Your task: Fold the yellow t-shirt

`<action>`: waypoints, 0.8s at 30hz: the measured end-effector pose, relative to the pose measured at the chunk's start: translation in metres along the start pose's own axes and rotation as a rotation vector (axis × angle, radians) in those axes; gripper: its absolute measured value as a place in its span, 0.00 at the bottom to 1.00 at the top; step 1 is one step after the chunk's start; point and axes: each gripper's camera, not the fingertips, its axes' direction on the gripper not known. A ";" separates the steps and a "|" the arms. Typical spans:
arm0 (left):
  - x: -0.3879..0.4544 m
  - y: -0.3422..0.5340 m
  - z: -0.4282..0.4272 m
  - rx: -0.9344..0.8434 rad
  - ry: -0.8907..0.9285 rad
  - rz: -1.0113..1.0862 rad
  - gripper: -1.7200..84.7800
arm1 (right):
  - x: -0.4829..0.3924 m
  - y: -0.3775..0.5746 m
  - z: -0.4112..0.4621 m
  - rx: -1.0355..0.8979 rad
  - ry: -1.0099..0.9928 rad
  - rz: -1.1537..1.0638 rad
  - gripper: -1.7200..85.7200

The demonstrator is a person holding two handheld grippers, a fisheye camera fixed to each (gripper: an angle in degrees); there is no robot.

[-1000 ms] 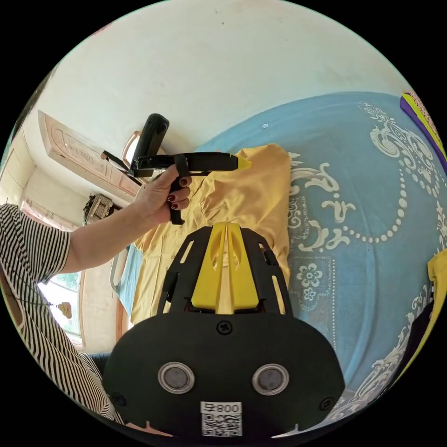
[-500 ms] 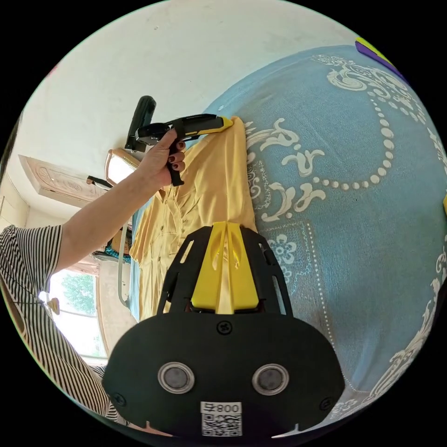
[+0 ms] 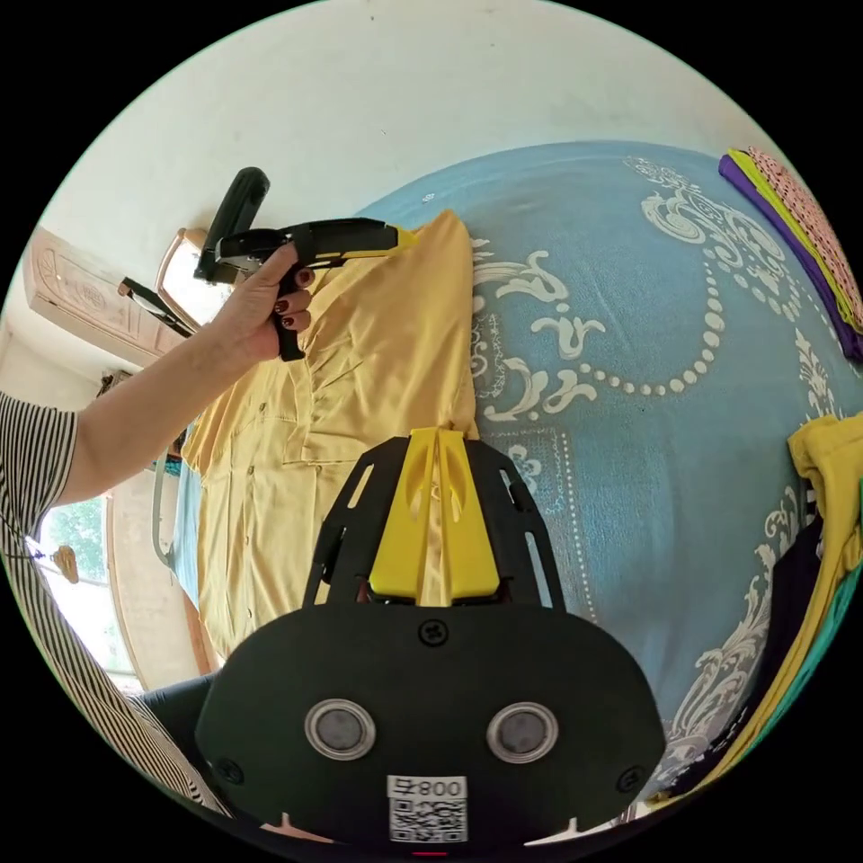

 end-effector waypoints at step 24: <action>-0.025 0.192 -0.046 -0.020 0.029 -0.205 0.02 | -0.091 -0.039 0.049 -0.031 0.087 -0.081 0.02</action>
